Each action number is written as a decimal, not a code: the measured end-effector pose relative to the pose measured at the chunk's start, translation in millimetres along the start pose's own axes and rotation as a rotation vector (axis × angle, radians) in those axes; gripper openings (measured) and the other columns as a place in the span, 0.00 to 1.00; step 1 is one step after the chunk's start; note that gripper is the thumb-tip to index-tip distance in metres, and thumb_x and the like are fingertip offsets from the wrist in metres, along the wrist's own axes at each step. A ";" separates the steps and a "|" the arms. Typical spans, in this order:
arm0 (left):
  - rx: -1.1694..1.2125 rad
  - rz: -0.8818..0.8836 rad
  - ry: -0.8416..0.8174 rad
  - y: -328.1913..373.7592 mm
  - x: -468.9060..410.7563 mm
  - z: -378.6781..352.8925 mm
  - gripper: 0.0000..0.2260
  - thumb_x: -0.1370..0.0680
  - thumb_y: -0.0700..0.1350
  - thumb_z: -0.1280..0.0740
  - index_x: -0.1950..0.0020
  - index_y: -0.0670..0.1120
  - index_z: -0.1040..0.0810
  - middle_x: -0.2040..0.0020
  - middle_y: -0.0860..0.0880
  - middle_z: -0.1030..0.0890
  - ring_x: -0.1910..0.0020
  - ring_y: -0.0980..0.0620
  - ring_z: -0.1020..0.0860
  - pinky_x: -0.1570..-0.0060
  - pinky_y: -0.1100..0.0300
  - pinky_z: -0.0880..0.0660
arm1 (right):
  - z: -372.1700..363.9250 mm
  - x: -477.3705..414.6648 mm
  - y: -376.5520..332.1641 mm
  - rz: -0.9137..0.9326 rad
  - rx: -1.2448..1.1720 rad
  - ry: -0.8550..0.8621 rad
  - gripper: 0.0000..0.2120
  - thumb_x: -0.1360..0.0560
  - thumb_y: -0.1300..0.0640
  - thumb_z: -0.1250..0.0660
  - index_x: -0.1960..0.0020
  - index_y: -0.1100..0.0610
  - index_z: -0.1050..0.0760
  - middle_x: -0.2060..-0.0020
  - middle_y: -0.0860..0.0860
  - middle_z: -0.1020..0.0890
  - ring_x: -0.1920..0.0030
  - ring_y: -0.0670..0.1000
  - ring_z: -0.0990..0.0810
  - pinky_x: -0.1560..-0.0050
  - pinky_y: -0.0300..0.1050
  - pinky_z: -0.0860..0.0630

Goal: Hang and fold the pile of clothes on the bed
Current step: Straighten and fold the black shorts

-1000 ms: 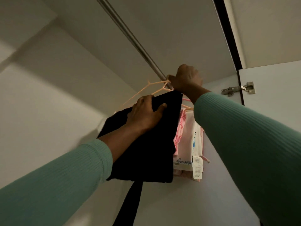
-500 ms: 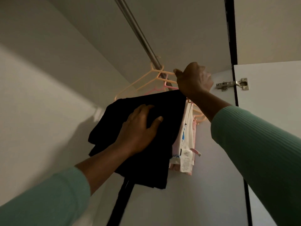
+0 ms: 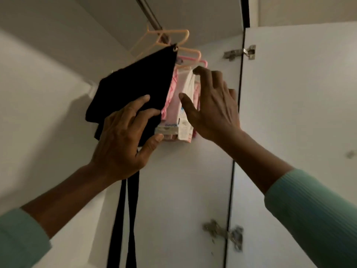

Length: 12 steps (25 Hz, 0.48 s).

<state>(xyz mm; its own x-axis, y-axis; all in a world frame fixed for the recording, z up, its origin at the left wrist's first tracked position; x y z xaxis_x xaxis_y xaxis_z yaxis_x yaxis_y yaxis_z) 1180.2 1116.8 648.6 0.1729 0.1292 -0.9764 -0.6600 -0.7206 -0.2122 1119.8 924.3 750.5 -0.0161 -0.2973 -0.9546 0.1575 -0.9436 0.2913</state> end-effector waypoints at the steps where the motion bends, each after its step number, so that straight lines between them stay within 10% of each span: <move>1: 0.013 -0.020 -0.015 18.6 7.6 2.9 0.24 0.18 0.57 0.37 0.27 0.46 0.25 0.20 0.45 0.33 0.24 0.43 0.30 0.30 0.43 0.32 | 11.0 25.7 4.5 -0.004 -0.020 -0.040 0.31 0.19 0.35 0.40 0.23 0.52 0.38 0.32 0.54 0.28 0.38 0.56 0.25 0.39 0.56 0.28; 12: 0.546 -0.069 -0.392 304.5 112.3 -33.4 0.23 0.18 0.57 0.37 0.28 0.45 0.24 0.20 0.46 0.33 0.22 0.45 0.32 0.28 0.42 0.35 | 221.6 310.0 68.8 -0.455 0.000 -0.206 0.24 0.17 0.41 0.38 0.27 0.53 0.32 0.33 0.51 0.27 0.37 0.50 0.25 0.40 0.54 0.26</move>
<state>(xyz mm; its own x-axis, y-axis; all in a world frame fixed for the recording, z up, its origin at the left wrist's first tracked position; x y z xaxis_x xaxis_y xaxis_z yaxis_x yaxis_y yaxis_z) 1023.1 889.1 475.6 0.0174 0.4747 -0.8800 -0.9496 -0.2678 -0.1632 906.8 735.0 488.3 -0.2779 0.1218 -0.9529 0.0891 -0.9844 -0.1518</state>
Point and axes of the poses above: each hand's wrist, its own x-axis away from the middle knuckle, its own z-axis out of the back of the hand, y = z × x, the point moved 3 cm from there along -x, towards the middle knuckle
